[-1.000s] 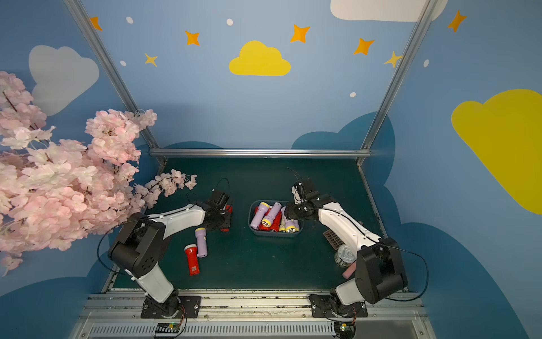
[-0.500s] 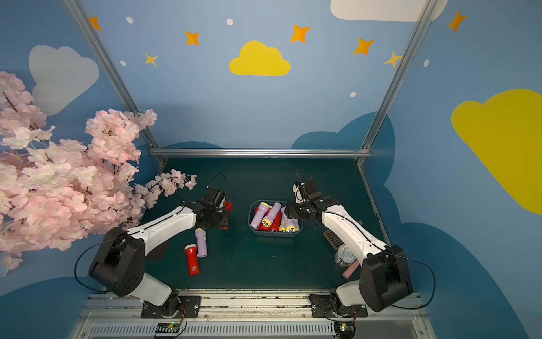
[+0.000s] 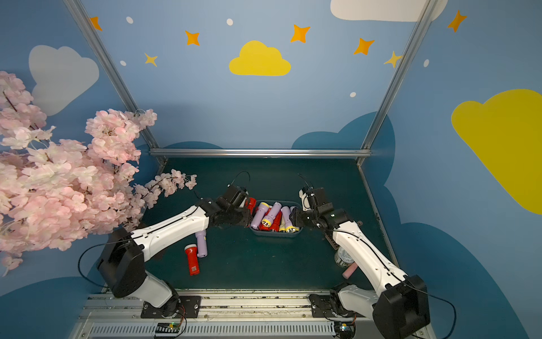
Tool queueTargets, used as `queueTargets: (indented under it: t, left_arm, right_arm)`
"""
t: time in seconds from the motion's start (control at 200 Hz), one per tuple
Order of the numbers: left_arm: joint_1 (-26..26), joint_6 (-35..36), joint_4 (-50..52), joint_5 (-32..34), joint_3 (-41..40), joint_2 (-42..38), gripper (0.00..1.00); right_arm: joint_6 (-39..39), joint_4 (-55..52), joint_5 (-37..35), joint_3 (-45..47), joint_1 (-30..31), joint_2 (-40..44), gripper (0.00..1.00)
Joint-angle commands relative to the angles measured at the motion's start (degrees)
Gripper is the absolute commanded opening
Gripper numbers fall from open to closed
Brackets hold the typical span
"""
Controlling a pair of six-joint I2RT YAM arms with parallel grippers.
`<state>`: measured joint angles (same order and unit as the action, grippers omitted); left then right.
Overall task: Put the flashlights into the storage boxes
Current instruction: Place the flashlight at the storage box.
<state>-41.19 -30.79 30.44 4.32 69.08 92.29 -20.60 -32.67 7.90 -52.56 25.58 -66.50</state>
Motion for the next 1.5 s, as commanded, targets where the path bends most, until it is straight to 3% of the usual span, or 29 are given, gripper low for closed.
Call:
queueTargets:
  t: [0.0, 0.3, 0.576, 1.126, 1.497]
  left_arm:
    - [-2.14, -0.66, 0.55, 0.78, 4.75, 4.05, 0.31]
    - [-6.9, 0.02, 2.88, 0.09, 17.45, 15.67, 0.31]
    - [-8.51, -0.4, 3.75, -1.5, 23.15, 22.39, 0.31]
    - [-8.38, -1.19, 4.39, -3.26, 26.15, 29.67, 0.31]
    - [-7.53, -2.17, 2.29, -4.86, 20.4, 27.89, 0.3]
  right_arm:
    - [0.1, -1.24, -0.64, 1.8, -0.36, 2.91, 0.58]
    - [1.17, -3.53, -1.58, 3.72, -2.31, 7.09, 0.58]
    - [1.62, -3.29, 0.21, 4.81, -4.33, 8.16, 0.59]
    - [1.7, -2.48, 1.59, 5.16, -5.54, 7.36, 0.59]
    - [1.44, -0.75, 4.0, 5.24, -5.63, 5.11, 0.58]
